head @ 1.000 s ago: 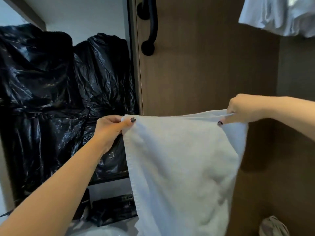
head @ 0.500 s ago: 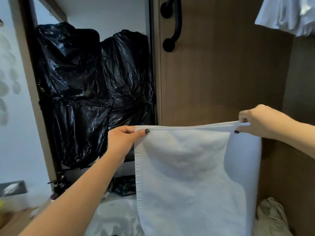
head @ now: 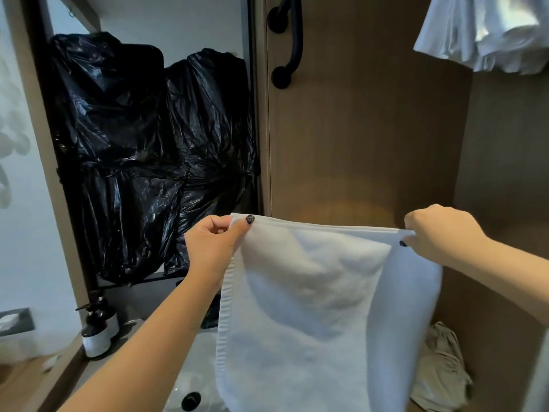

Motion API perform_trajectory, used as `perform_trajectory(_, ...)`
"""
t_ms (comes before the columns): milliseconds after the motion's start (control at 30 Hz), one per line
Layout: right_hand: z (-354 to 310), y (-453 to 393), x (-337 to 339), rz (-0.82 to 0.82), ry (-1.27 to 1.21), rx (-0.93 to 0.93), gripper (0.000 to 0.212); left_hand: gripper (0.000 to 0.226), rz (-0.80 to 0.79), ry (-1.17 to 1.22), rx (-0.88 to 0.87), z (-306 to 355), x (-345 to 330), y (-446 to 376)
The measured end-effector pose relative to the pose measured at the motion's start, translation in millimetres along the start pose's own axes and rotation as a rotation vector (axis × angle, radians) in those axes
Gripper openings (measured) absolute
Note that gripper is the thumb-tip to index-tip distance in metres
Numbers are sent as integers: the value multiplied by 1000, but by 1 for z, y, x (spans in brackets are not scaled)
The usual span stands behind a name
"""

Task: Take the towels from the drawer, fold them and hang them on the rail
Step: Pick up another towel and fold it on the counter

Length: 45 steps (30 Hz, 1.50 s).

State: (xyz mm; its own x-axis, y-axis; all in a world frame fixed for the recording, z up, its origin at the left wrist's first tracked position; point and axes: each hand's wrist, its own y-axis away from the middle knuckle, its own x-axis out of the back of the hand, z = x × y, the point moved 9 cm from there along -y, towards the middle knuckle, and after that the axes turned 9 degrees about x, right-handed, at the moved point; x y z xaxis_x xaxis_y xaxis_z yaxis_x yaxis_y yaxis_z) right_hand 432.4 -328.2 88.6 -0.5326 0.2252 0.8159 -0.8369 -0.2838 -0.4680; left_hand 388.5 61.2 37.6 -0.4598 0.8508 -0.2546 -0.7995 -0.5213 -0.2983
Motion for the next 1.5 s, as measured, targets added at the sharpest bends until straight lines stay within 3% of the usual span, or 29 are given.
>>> perform_trajectory(100,-6,16,-14,-182,-26,-6,23,20,-56,-4,-48,8,-15,15)
perform_trajectory(167,-23,22,-15,-233,-180,41,21,25,-88,-36,-102,16,-30,30)
perform_trajectory(333,-92,30,48,138,-932,308,18,23,-227,-14,-157,23,-69,69)
perform_trajectory(533,-126,56,38,99,-1824,177,22,12,-215,-23,-127,18,-78,96)
perform_trajectory(667,-139,71,24,94,-1742,237,30,14,-197,-43,-111,11,-75,107)
perform_trajectory(800,-139,79,31,294,-1581,343,17,9,-187,-41,-112,-10,-63,128)
perform_trajectory(900,-140,88,31,354,-1521,403,20,17,-198,-105,-95,-44,-47,153)
perform_trajectory(1033,-139,90,22,250,-1529,449,19,12,-153,-230,-20,-80,-36,171)
perform_trajectory(1167,-141,87,19,159,-1447,505,8,9,-170,-288,-85,-70,-47,176)
perform_trajectory(1367,-119,76,13,308,-1463,377,41,18,-271,-277,-85,-68,-66,176)
perform_trajectory(1500,-103,73,13,381,-1503,330,64,29,-373,-393,-102,-89,-78,180)
